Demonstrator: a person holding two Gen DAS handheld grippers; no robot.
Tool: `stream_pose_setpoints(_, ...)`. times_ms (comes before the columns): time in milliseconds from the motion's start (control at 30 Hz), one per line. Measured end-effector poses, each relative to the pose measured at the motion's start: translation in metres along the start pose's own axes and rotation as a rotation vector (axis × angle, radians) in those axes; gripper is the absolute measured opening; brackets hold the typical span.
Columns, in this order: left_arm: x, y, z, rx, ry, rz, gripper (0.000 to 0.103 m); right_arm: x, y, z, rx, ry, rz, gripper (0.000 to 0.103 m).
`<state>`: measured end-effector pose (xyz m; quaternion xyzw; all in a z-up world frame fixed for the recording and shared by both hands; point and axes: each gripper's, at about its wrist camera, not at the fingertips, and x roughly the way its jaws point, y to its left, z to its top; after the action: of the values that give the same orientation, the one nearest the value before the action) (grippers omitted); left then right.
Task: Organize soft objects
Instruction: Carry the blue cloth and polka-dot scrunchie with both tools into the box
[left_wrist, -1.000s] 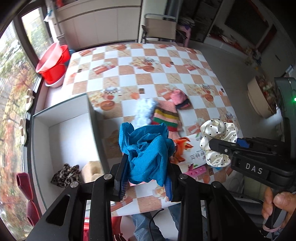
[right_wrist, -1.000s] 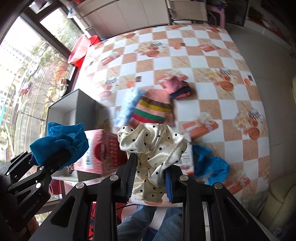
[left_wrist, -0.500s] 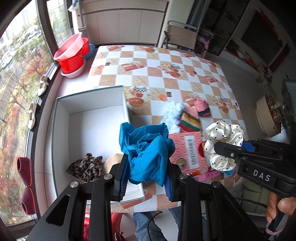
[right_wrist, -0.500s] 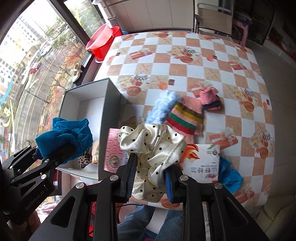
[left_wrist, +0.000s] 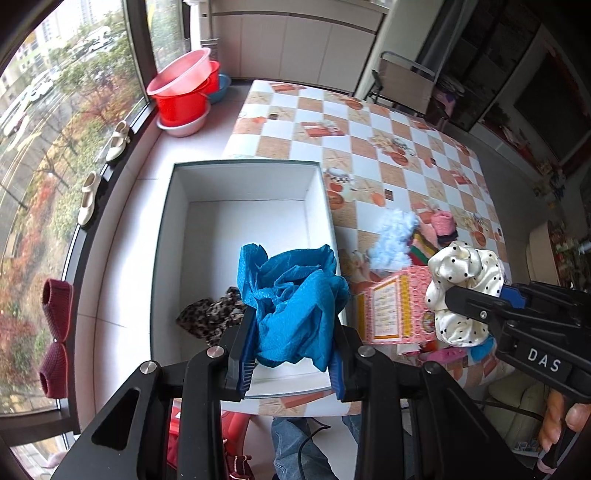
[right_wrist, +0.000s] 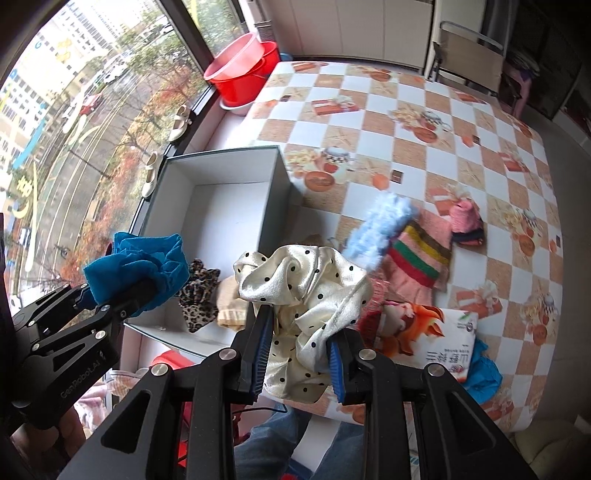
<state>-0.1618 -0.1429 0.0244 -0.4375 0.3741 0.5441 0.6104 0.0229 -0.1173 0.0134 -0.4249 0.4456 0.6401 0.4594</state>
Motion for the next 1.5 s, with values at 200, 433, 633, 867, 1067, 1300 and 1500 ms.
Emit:
stream_pose_setpoints(200, 0.002, 0.021, -0.002, -0.039, 0.001, 0.012, 0.035, 0.009, 0.022, 0.007, -0.044, 0.016, 0.007, 0.029)
stream_pose_setpoints(433, 0.007, 0.040, -0.005, -0.081, 0.003, 0.024, 0.035, 0.021, 0.045, 0.016, -0.091, 0.037, 0.016, 0.029)
stream_pose_setpoints(633, 0.015, 0.054, -0.003, -0.108, 0.008, 0.036, 0.035, 0.030, 0.063, 0.026, -0.124, 0.053, 0.029, 0.029)
stream_pose_setpoints(867, 0.028, 0.066, 0.002, -0.121, 0.018, 0.054, 0.035, 0.044, 0.078, 0.041, -0.148, 0.075, 0.038, 0.029)
stream_pose_setpoints(1067, 0.041, 0.067, 0.010, -0.121, 0.030, 0.059, 0.035, 0.056, 0.085, 0.054, -0.147, 0.093, 0.050, 0.029)
stream_pose_setpoints(1300, 0.059, 0.069, 0.023, -0.142, 0.049, 0.061, 0.035, 0.071, 0.088, 0.072, -0.143, 0.101, 0.048, 0.029)
stream_pose_setpoints(1500, 0.077, 0.069, 0.032, -0.145, 0.072, 0.075, 0.035, 0.083, 0.086, 0.086, -0.127, 0.096, 0.043, 0.029)
